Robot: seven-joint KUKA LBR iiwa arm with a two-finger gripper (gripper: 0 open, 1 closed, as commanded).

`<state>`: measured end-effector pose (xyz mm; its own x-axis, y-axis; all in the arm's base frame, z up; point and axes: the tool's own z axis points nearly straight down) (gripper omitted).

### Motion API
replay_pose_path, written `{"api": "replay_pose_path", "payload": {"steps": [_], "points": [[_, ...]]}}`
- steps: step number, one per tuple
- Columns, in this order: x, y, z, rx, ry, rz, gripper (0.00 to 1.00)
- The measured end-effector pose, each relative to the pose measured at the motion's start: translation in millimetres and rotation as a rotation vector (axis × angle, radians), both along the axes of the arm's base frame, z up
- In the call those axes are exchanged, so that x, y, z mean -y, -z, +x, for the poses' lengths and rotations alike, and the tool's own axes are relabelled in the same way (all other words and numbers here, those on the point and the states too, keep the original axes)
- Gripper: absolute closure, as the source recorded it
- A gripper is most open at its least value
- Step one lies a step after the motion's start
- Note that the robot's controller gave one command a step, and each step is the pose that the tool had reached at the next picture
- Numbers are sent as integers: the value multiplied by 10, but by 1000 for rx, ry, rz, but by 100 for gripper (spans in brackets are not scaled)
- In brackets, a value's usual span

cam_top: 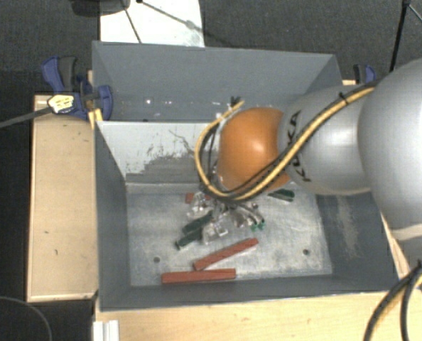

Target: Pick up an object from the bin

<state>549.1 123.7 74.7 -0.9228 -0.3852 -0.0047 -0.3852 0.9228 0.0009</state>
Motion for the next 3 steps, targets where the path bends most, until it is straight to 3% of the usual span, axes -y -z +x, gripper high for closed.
{"api": "replay_pose_path", "payload": {"steps": [2, 3], "points": [[-14, -3, -74, 10, -59, 0, 100], [383, -1555, 63, 2, -119, -3, 100]]}}
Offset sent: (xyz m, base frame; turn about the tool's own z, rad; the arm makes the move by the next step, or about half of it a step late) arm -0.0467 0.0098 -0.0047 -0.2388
